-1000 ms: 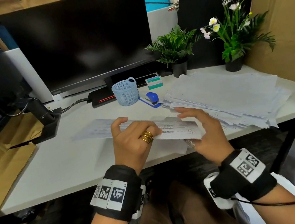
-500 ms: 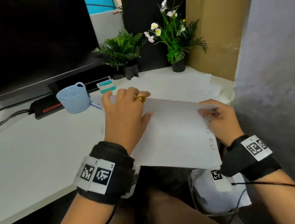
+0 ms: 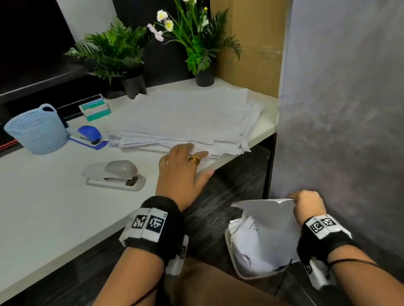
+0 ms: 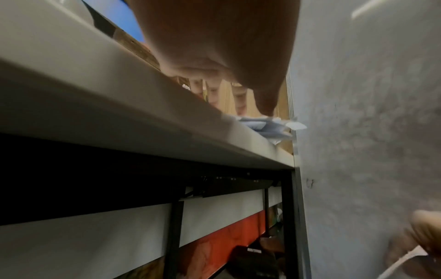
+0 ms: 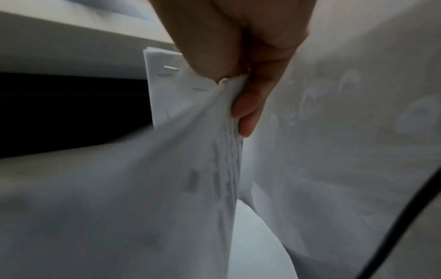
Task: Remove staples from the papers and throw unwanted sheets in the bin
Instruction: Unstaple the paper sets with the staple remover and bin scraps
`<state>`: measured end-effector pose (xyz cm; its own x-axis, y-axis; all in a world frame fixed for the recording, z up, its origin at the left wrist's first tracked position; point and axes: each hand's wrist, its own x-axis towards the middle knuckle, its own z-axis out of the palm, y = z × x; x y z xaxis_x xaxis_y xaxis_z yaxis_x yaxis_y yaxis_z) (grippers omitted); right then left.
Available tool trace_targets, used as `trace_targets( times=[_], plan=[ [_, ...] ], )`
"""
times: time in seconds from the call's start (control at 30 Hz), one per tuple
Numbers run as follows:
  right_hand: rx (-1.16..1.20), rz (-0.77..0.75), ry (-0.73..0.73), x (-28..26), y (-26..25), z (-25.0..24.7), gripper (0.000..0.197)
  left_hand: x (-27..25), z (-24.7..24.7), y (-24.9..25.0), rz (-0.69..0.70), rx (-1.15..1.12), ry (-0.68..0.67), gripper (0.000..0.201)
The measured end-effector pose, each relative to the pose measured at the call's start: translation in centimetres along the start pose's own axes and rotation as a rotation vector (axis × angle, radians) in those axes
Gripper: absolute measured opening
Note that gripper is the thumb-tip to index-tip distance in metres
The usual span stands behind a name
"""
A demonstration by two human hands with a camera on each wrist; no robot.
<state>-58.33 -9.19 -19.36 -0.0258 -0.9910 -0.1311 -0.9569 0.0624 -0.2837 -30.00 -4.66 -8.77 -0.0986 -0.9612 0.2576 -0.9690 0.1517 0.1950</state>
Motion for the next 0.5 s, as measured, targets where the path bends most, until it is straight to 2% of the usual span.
trace_targets(
  times=[0.1, 0.2, 0.27, 0.37, 0.4, 0.47, 0.5],
  plan=[
    [-0.093, -0.021, -0.022, 1.4, 0.1, 1.5, 0.04, 0.7, 1.3, -0.4, -0.036, 0.03, -0.061, 0.07],
    [-0.135, -0.041, -0.052, 2.8, -0.1, 3.5, 0.039, 0.8, 2.0, -0.5, -0.041, 0.089, -0.092, 0.082],
    [-0.158, -0.044, -0.119, 3.6, -0.8, 4.9, 0.037, 0.9, 2.1, -0.6, -0.054, 0.068, -0.113, 0.086],
    [-0.143, -0.133, -0.227, 4.7, -2.6, 7.8, 0.031, 0.9, 2.0, -0.8, -0.039, 0.092, -0.121, 0.084],
    [-0.132, -0.158, -0.227, 5.6, -2.7, 9.7, 0.035, 0.8, 2.0, -0.9, -0.036, 0.101, -0.126, 0.083],
    [-0.13, -0.149, -0.227, 7.1, -2.2, 13.0, 0.062, 0.8, 2.1, -1.0, -0.032, 0.109, -0.14, 0.083],
    [-0.139, -0.132, -0.259, 7.4, -2.0, 14.7, 0.063, 0.9, 2.1, -1.0, -0.023, 0.112, -0.14, 0.084]
  ],
)
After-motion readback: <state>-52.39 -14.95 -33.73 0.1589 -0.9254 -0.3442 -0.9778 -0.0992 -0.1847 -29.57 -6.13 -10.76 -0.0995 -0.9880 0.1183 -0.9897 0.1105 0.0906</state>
